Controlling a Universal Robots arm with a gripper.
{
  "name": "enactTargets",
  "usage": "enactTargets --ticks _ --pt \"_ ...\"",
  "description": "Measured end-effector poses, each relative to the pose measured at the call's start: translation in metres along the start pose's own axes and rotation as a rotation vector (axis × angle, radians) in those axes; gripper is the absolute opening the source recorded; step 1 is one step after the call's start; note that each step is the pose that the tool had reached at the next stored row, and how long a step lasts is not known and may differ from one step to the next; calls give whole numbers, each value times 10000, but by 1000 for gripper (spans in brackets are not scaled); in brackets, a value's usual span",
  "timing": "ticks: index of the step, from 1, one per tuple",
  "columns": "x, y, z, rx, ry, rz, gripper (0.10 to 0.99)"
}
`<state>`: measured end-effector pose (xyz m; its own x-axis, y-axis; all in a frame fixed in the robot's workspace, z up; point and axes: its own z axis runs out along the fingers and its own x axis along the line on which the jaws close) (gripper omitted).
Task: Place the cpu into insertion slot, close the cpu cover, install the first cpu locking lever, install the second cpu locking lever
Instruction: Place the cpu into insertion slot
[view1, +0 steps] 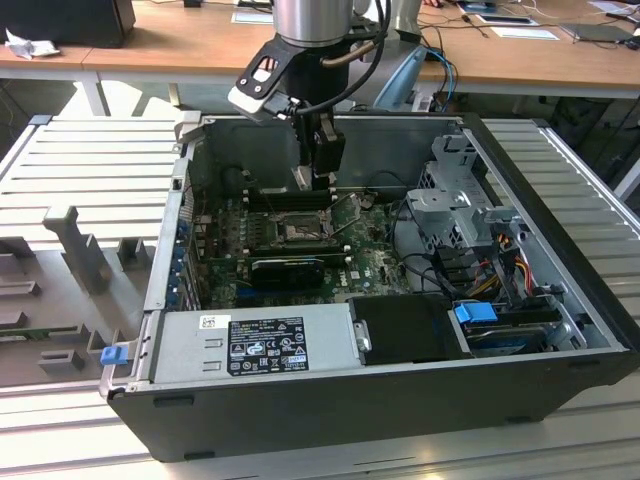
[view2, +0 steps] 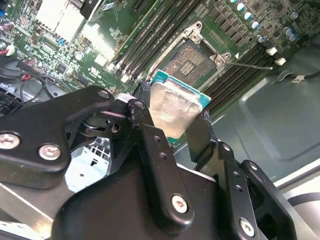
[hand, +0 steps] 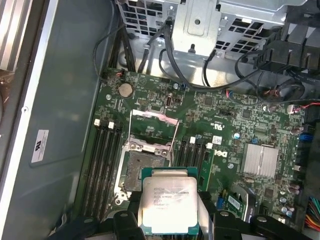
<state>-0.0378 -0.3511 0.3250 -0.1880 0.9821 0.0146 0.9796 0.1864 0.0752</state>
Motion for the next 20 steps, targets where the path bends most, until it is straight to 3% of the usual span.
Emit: enactTargets --ticks 6,12,16,18,20 --pt "0 -2 30 -6 -18 262 525" --pt "-1 -5 60 -16 -85 1120 525" --pt "-1 -6 81 -19 -95 1245 525" --pt "-2 -7 106 -9 -175 1256 525" --pt "-2 -8 134 -7 -189 1255 525"
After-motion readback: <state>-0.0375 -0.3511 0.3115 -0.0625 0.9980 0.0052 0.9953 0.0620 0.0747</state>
